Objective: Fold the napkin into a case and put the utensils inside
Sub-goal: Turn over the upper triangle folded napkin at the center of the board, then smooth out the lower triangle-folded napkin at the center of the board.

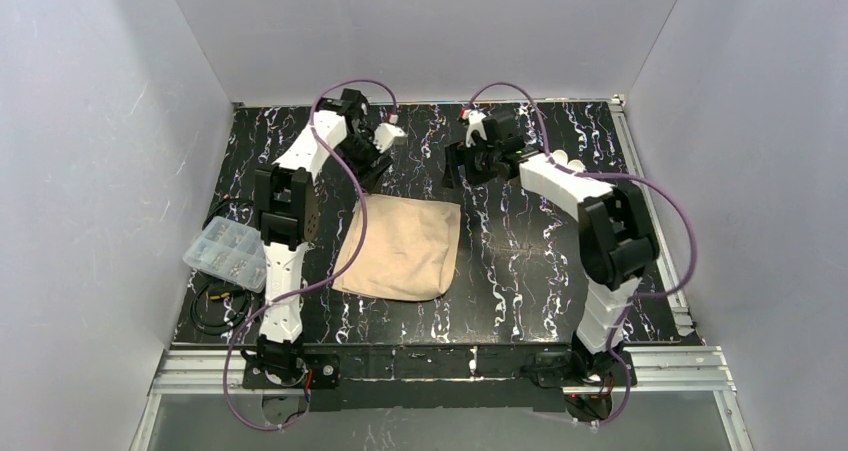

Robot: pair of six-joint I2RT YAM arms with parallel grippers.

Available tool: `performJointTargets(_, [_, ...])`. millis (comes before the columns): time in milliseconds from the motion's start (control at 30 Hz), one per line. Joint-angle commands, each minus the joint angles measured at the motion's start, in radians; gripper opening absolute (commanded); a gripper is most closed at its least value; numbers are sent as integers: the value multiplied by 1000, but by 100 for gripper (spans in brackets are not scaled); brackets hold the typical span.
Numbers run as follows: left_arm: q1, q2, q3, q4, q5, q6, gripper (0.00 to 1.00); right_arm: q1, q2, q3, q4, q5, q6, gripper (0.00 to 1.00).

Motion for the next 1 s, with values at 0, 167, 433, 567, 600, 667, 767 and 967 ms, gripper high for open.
performJointTargets(0, [67,-124,87,-66,122,-75,62,0,-138,-73,31,8,61,84])
performJointTargets(167, [93,-143,56,-109,192,-93,56,1,-140,-183,145,-135,189,64])
performJointTargets(433, [93,-197,-137,-79,222,-138,44,1,-89,-221,219,-192,225,41])
performJointTargets(567, [93,-218,-155,-72,207,-152,45,3,-55,-221,231,-206,236,51])
performJointTargets(600, [94,-221,-155,-71,203,-155,44,3,-46,-224,236,-205,238,58])
performJointTargets(667, [93,-226,-155,-72,196,-164,44,4,-40,-236,247,-200,241,65])
performJointTargets(767, [94,-238,-163,-72,191,-170,45,7,-58,-250,252,-173,239,66])
performJointTargets(967, [108,-232,-167,-71,184,-177,46,17,-44,-256,240,-148,225,66])
